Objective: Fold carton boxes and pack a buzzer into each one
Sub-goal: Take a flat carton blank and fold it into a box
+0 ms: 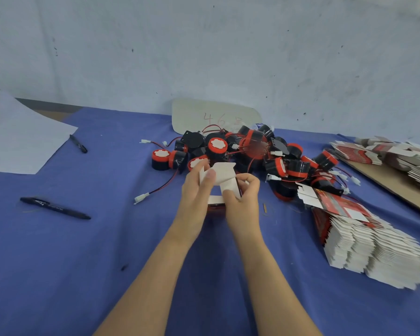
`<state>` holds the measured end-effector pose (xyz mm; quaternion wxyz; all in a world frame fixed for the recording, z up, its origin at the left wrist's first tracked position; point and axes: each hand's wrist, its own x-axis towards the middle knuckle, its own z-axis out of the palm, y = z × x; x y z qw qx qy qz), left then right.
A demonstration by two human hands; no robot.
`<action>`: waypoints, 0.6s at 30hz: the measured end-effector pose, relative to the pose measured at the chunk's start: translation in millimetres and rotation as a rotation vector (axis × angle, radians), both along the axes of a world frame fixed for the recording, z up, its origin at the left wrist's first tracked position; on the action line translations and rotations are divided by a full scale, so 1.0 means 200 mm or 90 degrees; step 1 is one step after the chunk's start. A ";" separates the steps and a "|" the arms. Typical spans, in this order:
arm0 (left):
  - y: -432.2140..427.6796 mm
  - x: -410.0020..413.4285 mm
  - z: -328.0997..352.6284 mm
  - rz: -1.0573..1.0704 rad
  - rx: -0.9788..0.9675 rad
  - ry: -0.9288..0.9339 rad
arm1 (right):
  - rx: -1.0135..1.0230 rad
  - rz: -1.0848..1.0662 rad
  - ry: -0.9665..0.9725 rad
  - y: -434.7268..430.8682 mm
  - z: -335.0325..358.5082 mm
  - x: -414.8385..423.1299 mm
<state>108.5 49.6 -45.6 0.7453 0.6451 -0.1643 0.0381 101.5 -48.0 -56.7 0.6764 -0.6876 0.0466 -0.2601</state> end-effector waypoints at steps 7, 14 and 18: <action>-0.01 0.02 -0.04 0.044 0.111 -0.064 | -0.032 0.038 -0.026 -0.01 0.02 -0.01; 0.02 0.04 -0.06 0.083 0.070 -0.029 | -0.019 0.195 -0.003 -0.03 0.04 -0.03; 0.02 0.03 -0.04 0.093 0.085 -0.049 | 0.002 0.219 0.047 -0.05 0.05 -0.04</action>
